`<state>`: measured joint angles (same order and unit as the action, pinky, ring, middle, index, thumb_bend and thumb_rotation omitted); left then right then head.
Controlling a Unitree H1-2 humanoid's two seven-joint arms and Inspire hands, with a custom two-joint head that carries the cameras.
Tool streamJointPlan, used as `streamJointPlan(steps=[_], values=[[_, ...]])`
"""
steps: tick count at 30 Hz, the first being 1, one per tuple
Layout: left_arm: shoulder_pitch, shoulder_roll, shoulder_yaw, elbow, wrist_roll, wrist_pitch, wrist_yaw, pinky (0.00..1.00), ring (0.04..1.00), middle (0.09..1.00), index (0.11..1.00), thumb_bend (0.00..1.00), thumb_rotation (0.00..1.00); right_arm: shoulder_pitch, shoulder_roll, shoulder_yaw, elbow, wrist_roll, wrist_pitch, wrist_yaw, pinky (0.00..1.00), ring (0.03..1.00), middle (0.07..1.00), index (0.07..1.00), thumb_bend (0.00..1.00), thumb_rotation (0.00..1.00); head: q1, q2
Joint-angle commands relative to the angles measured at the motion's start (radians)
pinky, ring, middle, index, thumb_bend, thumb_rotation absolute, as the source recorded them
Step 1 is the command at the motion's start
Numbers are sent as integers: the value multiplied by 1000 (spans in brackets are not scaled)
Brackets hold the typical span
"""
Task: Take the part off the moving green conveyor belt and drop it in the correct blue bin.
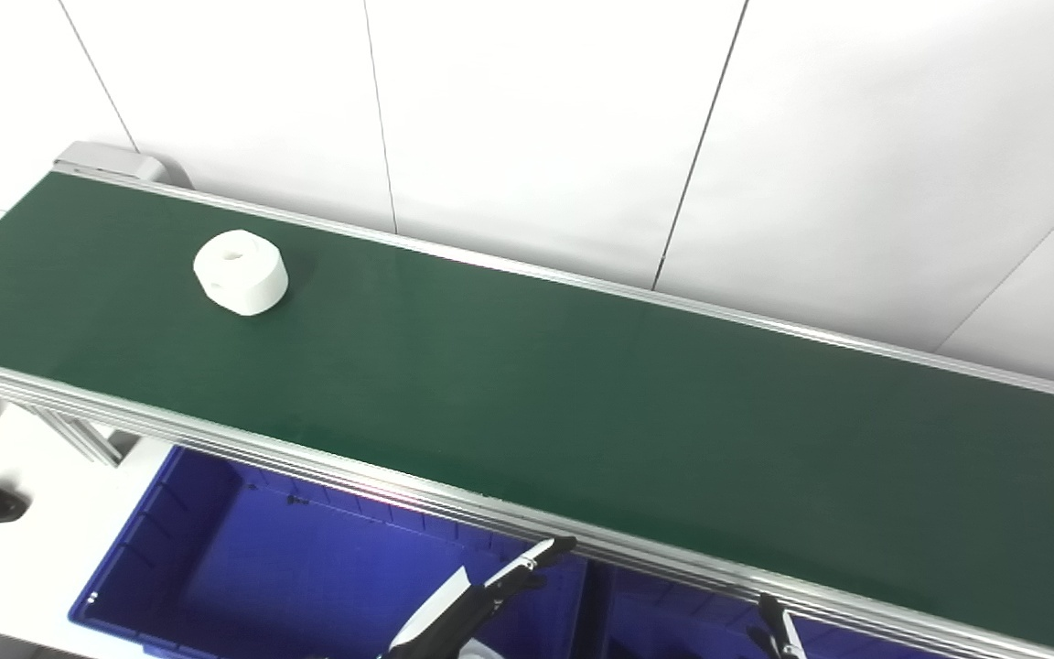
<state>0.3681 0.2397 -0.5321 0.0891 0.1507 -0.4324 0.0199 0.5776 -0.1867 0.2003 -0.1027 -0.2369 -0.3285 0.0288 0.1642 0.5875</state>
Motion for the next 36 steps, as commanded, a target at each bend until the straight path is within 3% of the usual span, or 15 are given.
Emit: streamJointPlan(steps=[1,16,27,36], values=[[1,13,-5,-29,5,-37,19,914,974,994,954,949,388,14,-1,-3,-30,13,-53,0,813,946,991,1000,834,369,-6,7],[5,24,-4,-40,-4,-38,13,946,990,1000,968,956,394,13,13,-9,-14,-8,-115,-19,785,926,959,1000,841,359,-42,38],[2,13,-1,-32,-17,-38,0,916,980,1000,966,954,381,8,7,-8,-1,14,-140,-31,789,923,953,1000,847,348,5,16],[2,15,-12,-36,18,-37,26,942,991,1000,967,951,409,6,-10,10,2,40,-140,-49,788,913,962,1000,840,338,-25,23]])
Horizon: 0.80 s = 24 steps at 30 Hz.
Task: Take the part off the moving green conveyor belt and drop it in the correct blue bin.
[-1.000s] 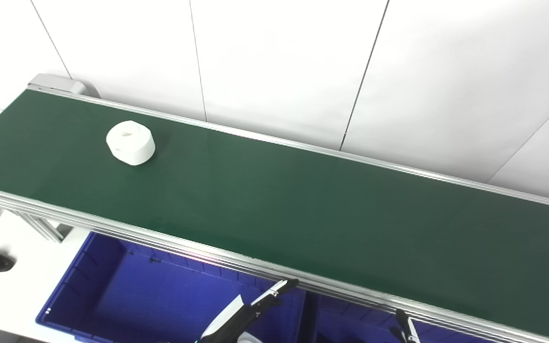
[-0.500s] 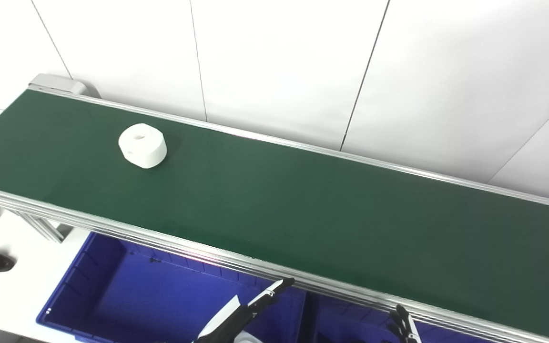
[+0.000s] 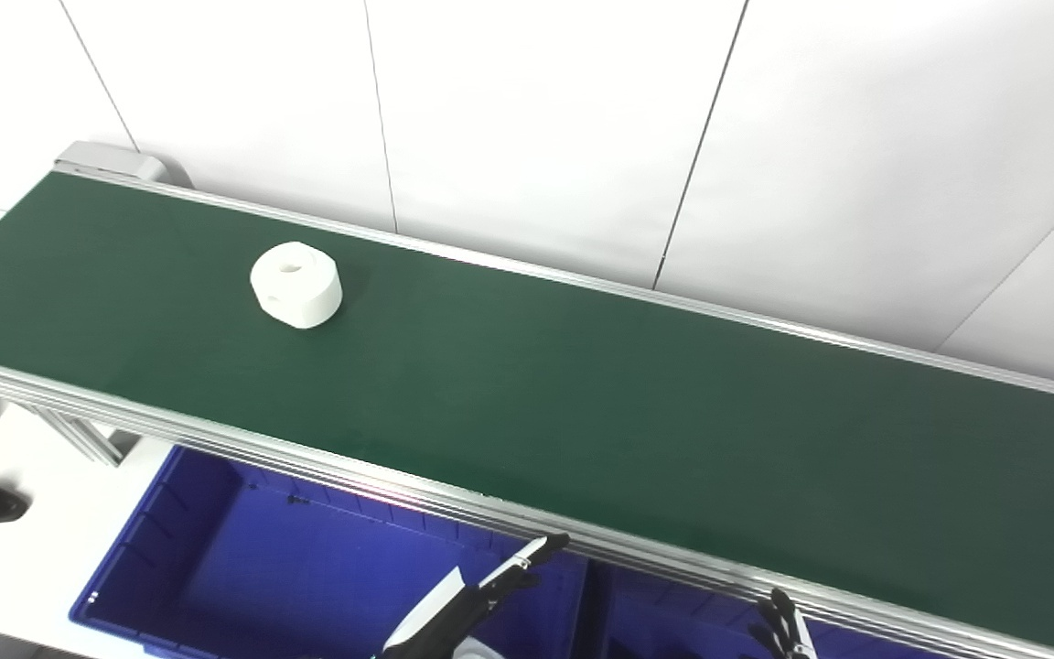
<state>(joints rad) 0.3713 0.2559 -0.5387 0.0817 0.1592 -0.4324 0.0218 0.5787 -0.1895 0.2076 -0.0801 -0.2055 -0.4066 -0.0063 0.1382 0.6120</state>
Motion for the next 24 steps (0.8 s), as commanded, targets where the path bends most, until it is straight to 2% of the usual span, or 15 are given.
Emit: streamJointPlan(steps=[1,7,16,22,24], values=[[-1,-1,-6,-28,15,-37,28,942,991,1000,971,953,423,5,-9,5,-20,8,-62,-17,789,913,961,1000,839,343,1,-1],[-6,-1,-7,-20,-15,-38,17,943,994,1000,972,958,398,6,-11,8,-28,-13,-63,-32,767,902,945,1000,854,354,-8,-1],[-11,-2,-13,-16,-13,-38,24,938,987,1000,961,955,377,3,-16,13,-20,3,-62,-38,766,902,940,1000,861,345,35,-22],[-20,3,-31,-4,15,-38,60,924,979,997,958,953,390,-7,-25,23,-1,17,-63,-40,780,917,948,1000,852,333,60,-65],[-25,5,-42,7,14,-38,77,919,974,993,954,953,389,-12,-25,27,11,11,-63,-48,778,915,947,1000,853,336,61,-110]])
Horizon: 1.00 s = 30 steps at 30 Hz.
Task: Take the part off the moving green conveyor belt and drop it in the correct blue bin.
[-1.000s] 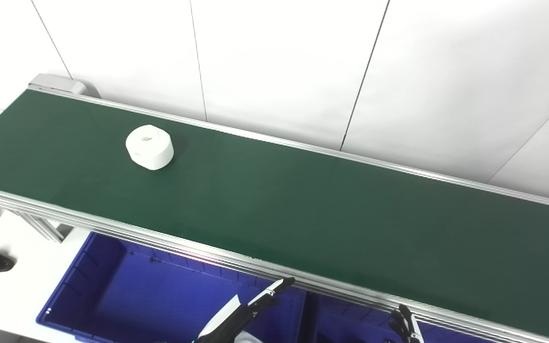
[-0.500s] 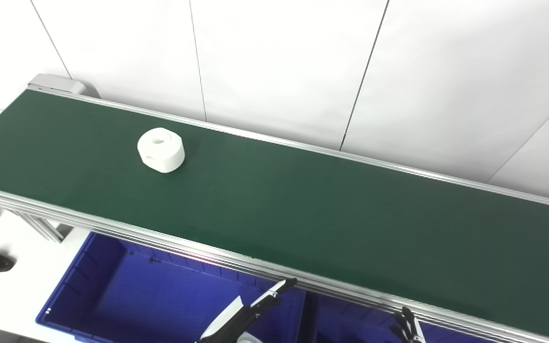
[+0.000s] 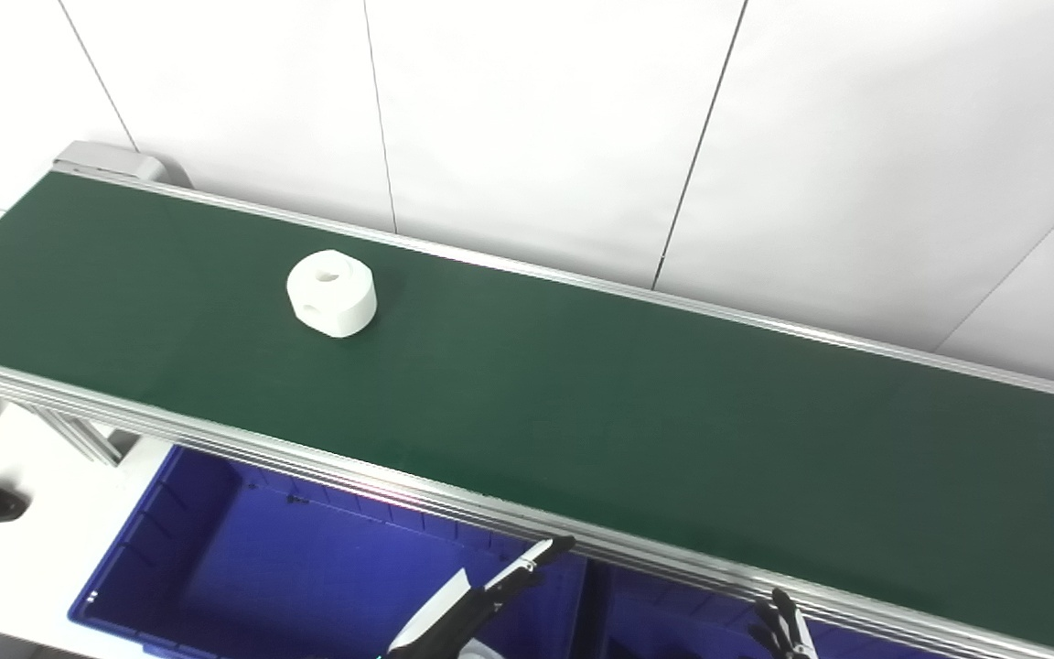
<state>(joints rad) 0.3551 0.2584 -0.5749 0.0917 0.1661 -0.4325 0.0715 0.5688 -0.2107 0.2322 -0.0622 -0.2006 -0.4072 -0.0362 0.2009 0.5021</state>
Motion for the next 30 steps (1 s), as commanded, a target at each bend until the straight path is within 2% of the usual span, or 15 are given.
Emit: streamJointPlan(steps=[1,2,6,10,14,15,20,22,27,30], values=[[-12,5,-12,4,7,-37,38,917,971,989,949,948,379,-3,-2,3,-3,7,-62,-19,775,911,944,1000,855,338,-3,-4],[-16,9,-19,12,9,-37,48,913,968,987,946,948,382,-5,-1,6,4,10,-62,-19,777,910,943,1000,858,339,-13,-20],[-33,30,-45,31,-2,-37,62,916,969,987,947,942,376,-12,0,19,19,21,-62,-21,777,909,948,1000,851,328,-32,-38],[-40,41,-49,29,-26,-37,45,920,970,985,948,942,380,-18,1,25,25,4,-62,-36,777,897,940,1000,847,320,-29,-40],[-45,50,-55,16,-38,-37,41,912,965,982,935,927,327,-21,3,25,30,1,-62,-35,772,896,939,1000,846,337,-26,-38],[-45,54,-58,11,-36,-37,42,911,966,986,936,930,358,-22,4,25,31,4,-62,-34,768,896,937,1000,849,333,-26,-38],[-66,105,-106,-60,11,-37,108,868,946,977,935,917,340,-23,14,25,28,6,-61,-30,759,892,932,1000,850,330,-36,-23],[-62,125,-107,-110,3,-37,110,853,939,974,931,915,343,-22,17,26,23,8,-62,-31,757,887,928,1000,848,323,-37,-17],[-33,148,-74,-262,-47,-37,84,816,915,956,917,941,346,-23,19,29,12,2,-62,-35,738,885,924,997,843,328,-45,21],[-35,154,-25,-350,-72,-37,55,810,904,947,918,973,334,-24,17,32,2,13,-63,-31,741,890,927,998,837,311,-58,53]])
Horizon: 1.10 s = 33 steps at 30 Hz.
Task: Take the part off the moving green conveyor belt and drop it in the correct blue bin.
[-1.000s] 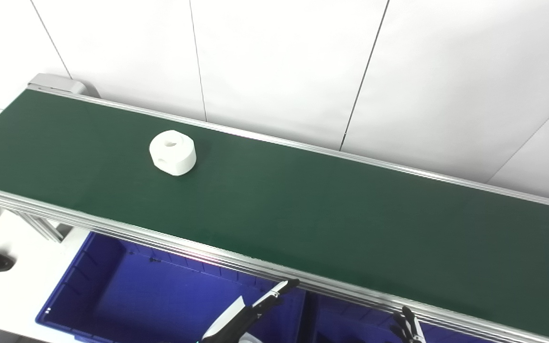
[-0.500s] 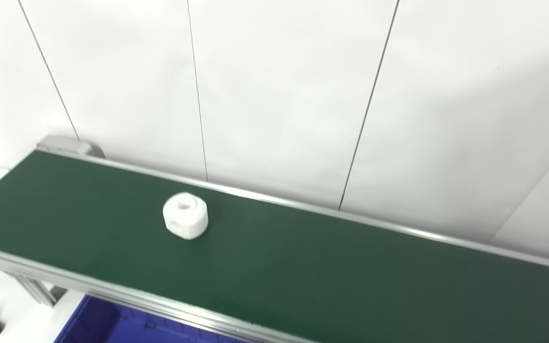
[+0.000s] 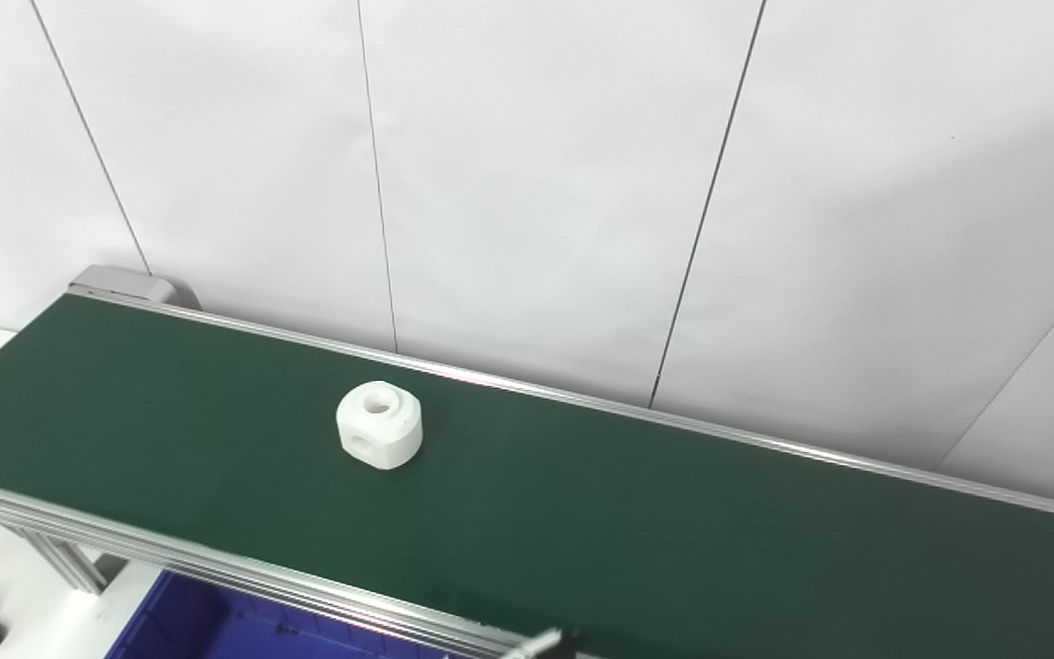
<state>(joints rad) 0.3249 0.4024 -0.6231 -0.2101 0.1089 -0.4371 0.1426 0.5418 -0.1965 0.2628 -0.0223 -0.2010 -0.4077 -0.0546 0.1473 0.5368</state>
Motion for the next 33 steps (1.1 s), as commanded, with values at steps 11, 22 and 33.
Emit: streamJointPlan(steps=[11,22,33], values=[[-128,36,265,-199,-63,11,-146,948,984,996,983,936,327,9,7,-4,-77,3,-62,-18,734,880,913,984,860,331,-48,138],[-342,39,397,-178,-57,276,-329,997,1000,1000,1000,902,330,16,15,-13,-127,-11,-60,-7,753,872,908,980,862,342,-55,213],[-561,39,410,54,114,362,-419,916,1000,1000,971,868,224,21,27,-17,-148,-10,-59,2,757,886,919,985,827,341,-33,234]])
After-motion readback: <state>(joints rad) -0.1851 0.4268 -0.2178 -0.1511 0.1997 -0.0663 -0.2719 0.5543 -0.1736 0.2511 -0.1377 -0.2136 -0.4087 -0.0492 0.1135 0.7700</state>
